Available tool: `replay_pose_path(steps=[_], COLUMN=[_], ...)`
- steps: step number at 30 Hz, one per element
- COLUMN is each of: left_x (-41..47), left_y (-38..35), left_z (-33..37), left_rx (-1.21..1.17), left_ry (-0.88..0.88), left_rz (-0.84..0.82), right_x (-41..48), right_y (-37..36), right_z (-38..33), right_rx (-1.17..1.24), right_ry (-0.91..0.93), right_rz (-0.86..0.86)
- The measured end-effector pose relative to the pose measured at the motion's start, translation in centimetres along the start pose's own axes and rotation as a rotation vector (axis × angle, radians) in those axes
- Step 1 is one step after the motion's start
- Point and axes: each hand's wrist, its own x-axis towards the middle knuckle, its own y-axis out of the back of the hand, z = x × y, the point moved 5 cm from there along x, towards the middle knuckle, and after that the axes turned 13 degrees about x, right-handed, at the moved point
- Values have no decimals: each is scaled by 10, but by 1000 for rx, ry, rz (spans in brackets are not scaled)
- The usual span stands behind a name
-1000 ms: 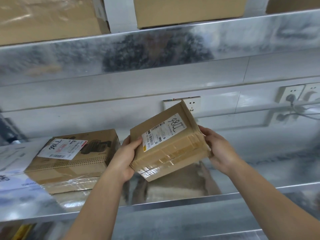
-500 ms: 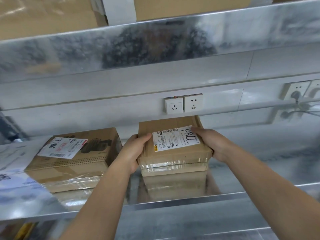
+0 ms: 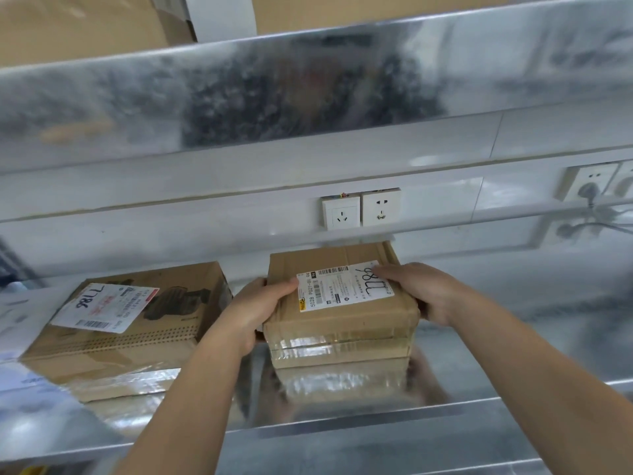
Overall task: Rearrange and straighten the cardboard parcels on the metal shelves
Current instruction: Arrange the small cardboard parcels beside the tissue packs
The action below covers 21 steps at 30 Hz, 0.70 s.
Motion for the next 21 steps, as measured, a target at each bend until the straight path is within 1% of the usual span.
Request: replay_pose_path(steps=[7, 21], left_x=[1, 3], left_y=[-2, -1], left_z=[-3, 4], left_rx=[21, 180], left_ry=[19, -43], left_rz=[-10, 28], right_x=[2, 5], right_y=[1, -2], right_z=[1, -1], right_rx=[-46, -128], right_ry=[-27, 39], right_rz=[-34, -38])
